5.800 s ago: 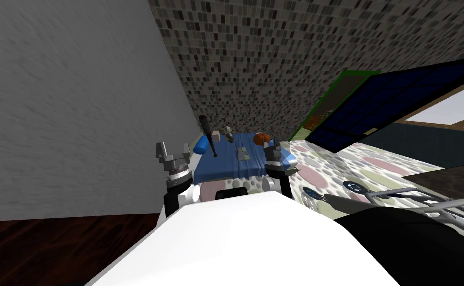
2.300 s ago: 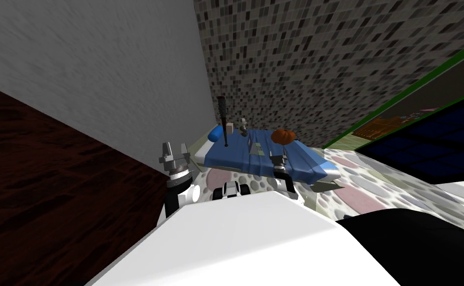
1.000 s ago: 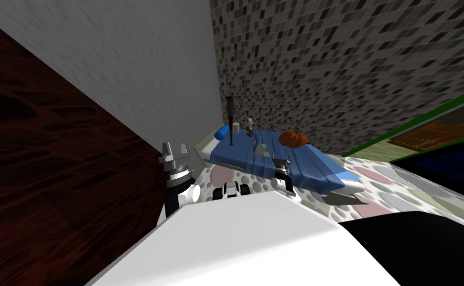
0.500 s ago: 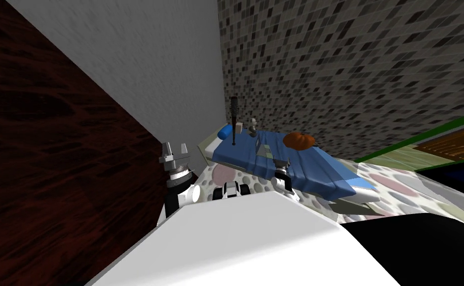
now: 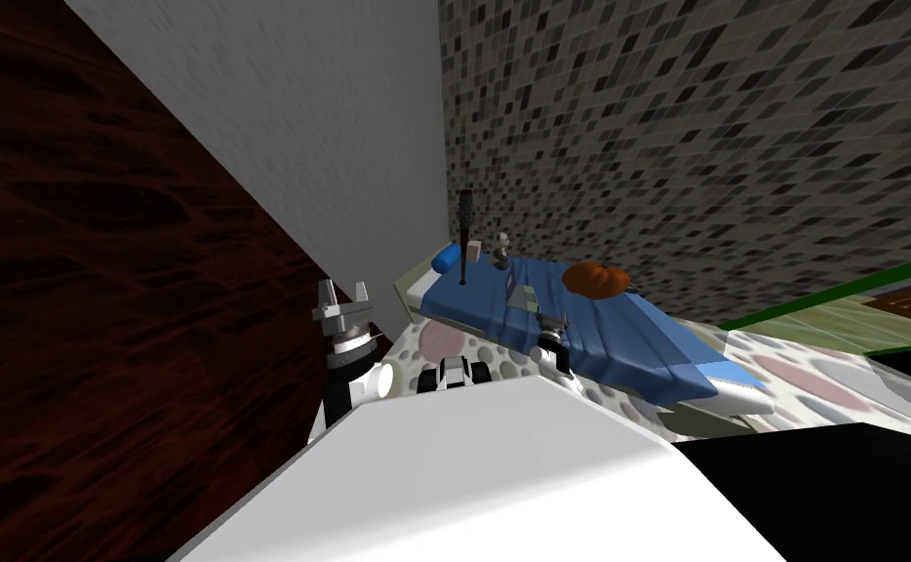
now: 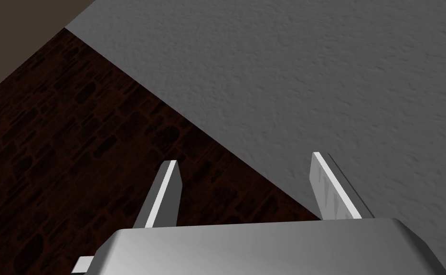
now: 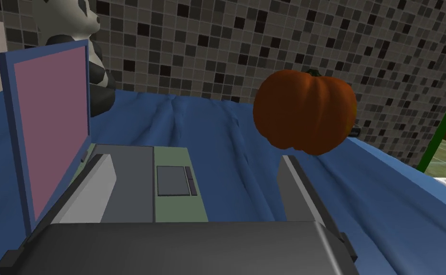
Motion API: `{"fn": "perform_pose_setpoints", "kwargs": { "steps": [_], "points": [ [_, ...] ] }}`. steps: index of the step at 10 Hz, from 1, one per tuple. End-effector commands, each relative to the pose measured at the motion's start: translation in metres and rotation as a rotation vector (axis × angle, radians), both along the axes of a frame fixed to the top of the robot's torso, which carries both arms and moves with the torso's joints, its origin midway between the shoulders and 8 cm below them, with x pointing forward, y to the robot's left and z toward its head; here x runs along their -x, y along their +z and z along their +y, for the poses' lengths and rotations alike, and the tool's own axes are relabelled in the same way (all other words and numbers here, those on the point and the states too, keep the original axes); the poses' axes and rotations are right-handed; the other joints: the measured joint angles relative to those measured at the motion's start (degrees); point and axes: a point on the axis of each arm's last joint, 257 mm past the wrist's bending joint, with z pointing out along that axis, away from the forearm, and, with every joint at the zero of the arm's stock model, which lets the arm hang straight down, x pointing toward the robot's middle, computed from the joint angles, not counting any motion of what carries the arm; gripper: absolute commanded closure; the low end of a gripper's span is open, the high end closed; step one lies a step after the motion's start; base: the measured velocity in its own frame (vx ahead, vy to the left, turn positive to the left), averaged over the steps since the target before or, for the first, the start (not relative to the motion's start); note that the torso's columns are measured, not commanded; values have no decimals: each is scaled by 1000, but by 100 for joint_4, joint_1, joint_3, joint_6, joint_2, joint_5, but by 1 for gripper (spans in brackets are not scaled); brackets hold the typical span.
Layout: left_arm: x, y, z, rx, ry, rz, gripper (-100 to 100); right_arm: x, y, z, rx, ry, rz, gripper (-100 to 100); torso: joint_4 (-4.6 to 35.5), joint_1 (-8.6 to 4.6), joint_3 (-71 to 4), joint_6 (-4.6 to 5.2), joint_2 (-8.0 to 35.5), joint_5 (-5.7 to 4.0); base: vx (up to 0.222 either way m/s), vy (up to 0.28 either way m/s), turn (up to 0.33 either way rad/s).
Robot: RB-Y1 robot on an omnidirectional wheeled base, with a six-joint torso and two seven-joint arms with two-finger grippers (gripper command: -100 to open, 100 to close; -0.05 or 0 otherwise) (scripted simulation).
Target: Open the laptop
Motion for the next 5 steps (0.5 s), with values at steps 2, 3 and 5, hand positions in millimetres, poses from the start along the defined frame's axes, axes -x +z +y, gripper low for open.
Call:
{"fn": "perform_pose_setpoints", "kwargs": {
  "steps": [2,3,5],
  "points": [
    [0,0,0,0,0,0,0,-3,-16,-7,-126,-9,-61,-100,1,-2,2,2,3,0,-22,-11,110],
    [0,0,0,0,0,0,0,-7,-24,-10,-176,-18,-84,-100,0,-1,2,6,3,0,-25,-14,155],
    [0,0,0,0,0,0,0,-11,-34,-12,-249,-23,-117,-100,0,-2,1,7,3,0,-21,-17,101]
  ]
}}
